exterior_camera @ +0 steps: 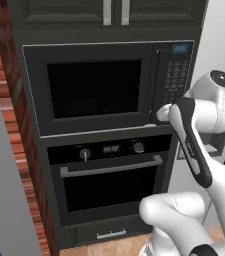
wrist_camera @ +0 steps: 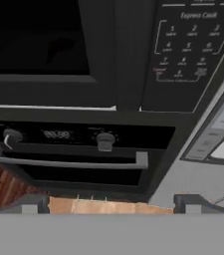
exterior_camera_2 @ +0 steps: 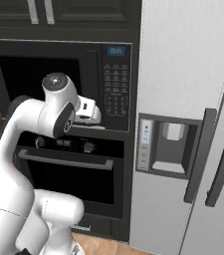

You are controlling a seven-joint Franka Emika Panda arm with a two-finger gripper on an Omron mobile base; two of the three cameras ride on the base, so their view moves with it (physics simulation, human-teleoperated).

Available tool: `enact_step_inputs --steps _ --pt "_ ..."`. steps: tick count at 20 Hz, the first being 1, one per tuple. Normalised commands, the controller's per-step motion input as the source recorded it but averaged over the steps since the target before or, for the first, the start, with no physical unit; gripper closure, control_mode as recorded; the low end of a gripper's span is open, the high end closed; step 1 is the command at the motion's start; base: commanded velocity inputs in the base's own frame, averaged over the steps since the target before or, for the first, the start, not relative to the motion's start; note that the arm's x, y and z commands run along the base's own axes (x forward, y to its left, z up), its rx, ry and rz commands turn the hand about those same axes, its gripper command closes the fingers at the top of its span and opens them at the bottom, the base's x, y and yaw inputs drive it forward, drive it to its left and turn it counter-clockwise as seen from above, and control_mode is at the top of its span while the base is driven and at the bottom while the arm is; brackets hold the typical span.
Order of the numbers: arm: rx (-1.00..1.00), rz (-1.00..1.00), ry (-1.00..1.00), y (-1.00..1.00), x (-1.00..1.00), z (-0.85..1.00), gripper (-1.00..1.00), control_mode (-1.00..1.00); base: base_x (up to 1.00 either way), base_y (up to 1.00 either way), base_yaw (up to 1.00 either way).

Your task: Open the microwave door.

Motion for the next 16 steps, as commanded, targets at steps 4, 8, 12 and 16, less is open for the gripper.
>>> enact_step_inputs --steps 4,8,12,16 --pt "0.04 -0.01 -0.08 -0.11 0.77 0.33 -1.00 -1.00 0.00 0.00 0.00" --pt "0.00 -0.06 -0.09 0.00 0.87 0.39 -1.00 -1.00 0.00 0.00 0.00" --pt "0.00 -0.02 -0.22 -0.03 0.69 0.08 -1.00 -1.00 0.00 0.00 0.00" --pt "0.00 -0.01 -0.22 0.00 0.66 0.00 -1.00 -1.00 0.00 0.00 0.00"
